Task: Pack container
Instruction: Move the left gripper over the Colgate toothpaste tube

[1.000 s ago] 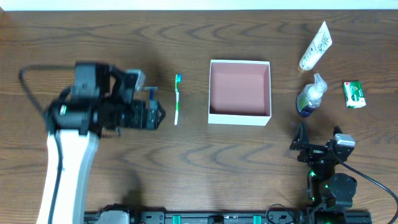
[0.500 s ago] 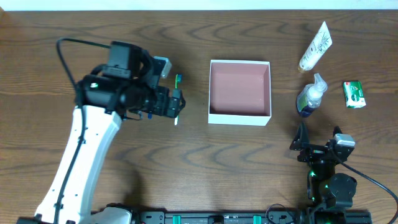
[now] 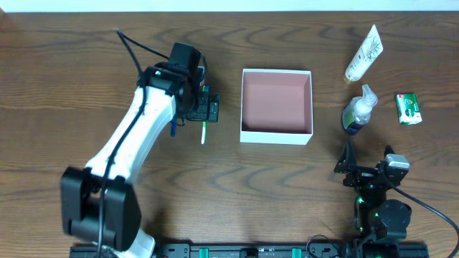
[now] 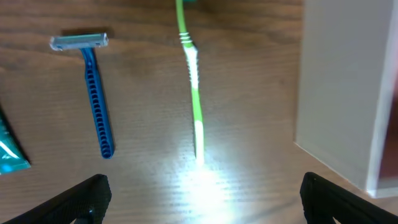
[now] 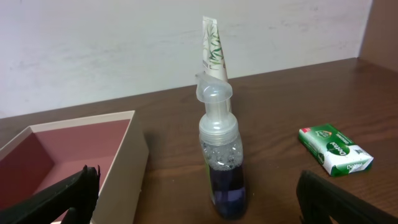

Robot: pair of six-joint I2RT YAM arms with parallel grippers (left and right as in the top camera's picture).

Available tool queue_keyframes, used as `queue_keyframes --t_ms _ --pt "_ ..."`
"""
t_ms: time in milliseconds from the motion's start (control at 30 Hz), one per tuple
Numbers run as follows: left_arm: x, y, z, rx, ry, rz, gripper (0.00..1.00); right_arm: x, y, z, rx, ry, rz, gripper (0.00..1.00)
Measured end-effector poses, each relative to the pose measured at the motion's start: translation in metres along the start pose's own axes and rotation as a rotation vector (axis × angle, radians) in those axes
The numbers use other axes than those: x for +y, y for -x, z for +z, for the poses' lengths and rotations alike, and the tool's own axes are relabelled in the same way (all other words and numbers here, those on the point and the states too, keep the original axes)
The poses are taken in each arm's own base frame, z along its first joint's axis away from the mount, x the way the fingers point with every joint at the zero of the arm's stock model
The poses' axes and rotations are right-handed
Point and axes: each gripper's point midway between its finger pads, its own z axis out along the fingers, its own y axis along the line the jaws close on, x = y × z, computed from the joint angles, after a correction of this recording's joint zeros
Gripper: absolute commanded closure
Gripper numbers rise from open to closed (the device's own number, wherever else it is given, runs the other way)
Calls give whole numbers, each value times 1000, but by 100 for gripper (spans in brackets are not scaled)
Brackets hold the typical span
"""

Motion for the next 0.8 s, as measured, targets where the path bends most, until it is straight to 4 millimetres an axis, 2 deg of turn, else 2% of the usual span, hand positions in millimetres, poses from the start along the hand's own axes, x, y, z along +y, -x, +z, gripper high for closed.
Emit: queue_keyframes --t_ms 133,300,633,800 --pt "4 -2 21 42 21 -12 2 0 0 0 0 0 0 1" --pt "8 2 35 50 37 -35 2 0 0 0 0 0 0 1" --pt "52 10 32 26 108 -171 2 0 0 0 0 0 0 1" --pt "83 14 29 14 149 -238 2 0 0 0 0 0 0 1"
